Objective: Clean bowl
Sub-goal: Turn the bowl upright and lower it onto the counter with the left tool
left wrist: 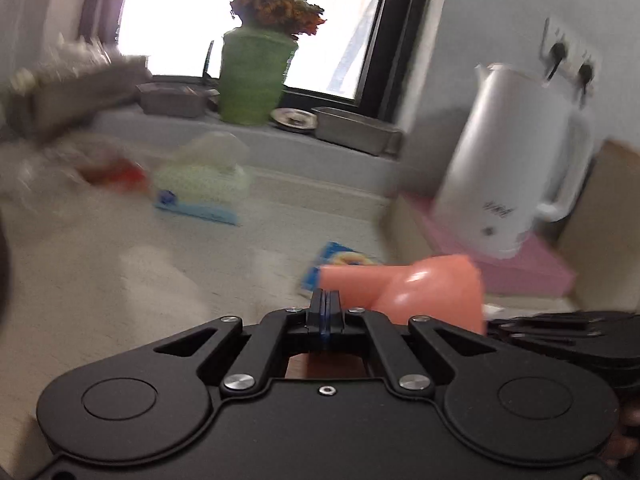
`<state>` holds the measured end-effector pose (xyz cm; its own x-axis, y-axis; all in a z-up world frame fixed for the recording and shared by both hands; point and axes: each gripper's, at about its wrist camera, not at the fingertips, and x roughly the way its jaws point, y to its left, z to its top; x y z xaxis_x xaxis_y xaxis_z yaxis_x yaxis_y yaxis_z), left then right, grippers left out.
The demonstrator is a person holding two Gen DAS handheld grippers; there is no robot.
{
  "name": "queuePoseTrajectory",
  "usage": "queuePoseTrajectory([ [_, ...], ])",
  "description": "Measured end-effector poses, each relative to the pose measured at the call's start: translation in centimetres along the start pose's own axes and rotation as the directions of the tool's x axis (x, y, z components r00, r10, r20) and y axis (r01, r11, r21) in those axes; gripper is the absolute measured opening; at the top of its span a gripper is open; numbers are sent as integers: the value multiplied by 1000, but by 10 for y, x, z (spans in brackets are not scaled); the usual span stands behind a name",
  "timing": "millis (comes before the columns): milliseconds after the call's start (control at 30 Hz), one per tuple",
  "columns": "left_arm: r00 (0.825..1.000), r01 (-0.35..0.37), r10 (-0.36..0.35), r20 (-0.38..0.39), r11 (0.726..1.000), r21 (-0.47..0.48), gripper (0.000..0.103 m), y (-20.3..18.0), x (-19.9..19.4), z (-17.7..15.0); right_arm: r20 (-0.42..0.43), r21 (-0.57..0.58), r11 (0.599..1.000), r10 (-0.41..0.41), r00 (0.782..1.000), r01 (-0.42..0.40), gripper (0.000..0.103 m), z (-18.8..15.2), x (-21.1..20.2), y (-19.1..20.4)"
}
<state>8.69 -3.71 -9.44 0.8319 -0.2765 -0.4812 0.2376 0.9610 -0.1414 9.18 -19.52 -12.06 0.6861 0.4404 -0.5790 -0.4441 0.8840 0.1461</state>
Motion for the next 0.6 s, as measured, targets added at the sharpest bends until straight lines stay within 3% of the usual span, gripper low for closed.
queuePoseTrajectory([
  [133,999,-33,33,3,999,-11,0,2,-2,-2,-18,-73,991,-115,993,113,7,6,-2,1],
  [167,999,-37,37,3,999,-5,0,2,-2,-2,-24,-77,990,-124,992,122,18,7,-1,0],
  [300,998,-57,57,-2,998,32,0,-2,-5,-2,-22,-18,995,-100,995,99,38,17,-14,-7],
  [367,998,-60,60,2,996,61,0,-6,-6,-2,-21,11,996,-88,996,88,75,22,-21,-11],
  [400,998,-65,64,7,995,80,0,-9,-6,-3,-20,26,996,-82,996,82,79,24,-24,-13],
  [600,998,-54,50,41,993,104,0,-15,-11,-9,-13,113,992,-46,999,47,81,39,-44,-23],
])
